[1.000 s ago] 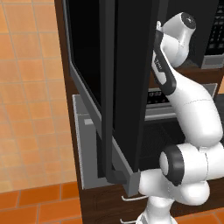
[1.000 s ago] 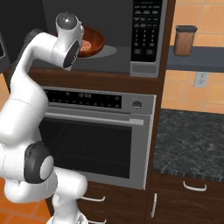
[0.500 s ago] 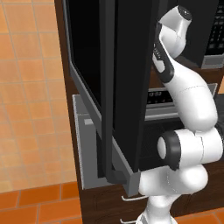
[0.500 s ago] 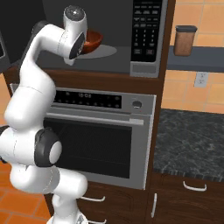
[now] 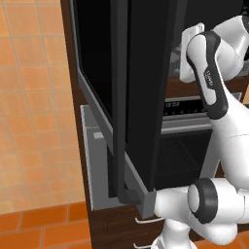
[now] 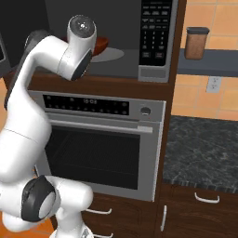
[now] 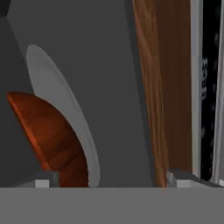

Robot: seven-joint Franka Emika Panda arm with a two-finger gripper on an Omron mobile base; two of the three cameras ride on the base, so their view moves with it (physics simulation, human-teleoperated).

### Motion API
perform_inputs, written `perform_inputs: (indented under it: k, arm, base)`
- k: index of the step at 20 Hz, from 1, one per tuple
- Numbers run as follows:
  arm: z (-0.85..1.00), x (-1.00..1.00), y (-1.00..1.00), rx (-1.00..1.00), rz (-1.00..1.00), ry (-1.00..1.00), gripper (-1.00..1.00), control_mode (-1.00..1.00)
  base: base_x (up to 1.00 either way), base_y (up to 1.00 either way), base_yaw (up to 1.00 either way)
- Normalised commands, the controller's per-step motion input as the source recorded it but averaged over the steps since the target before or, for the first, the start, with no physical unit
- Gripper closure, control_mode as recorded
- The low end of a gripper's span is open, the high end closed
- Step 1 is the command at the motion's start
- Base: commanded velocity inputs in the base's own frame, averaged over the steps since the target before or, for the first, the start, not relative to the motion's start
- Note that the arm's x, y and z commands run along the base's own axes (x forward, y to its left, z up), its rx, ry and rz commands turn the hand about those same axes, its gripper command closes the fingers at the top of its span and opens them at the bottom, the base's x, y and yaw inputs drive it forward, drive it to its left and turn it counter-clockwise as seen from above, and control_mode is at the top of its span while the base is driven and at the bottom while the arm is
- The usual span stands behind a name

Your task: Open the microwave, place the bowl with waffle inside the microwave, then close the microwave door and turn it on.

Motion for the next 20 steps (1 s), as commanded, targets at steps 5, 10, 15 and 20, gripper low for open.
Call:
perform_inputs:
  k: [5,10,15,20]
  arm:
    - [0.17,-1.00,-0.05,-0.09,0.02,-0.09,-1.00,-1.00]
    - [-0.01,-1.00,0.00,-0.10,0.13,-0.17,-1.00,-1.00]
    - [-0.19,-1.00,0.00,-0.05,0.10,-0.23,-1.00,-1.00]
    - [-0.34,-1.00,0.41,-0.16,0.02,-0.30,-1.00,-1.00]
  base:
    - [0.00,0.00,0.00]
    - [0.00,0.00,0.00]
    - [0.00,0.00,0.00]
    - [0.00,0.00,0.00]
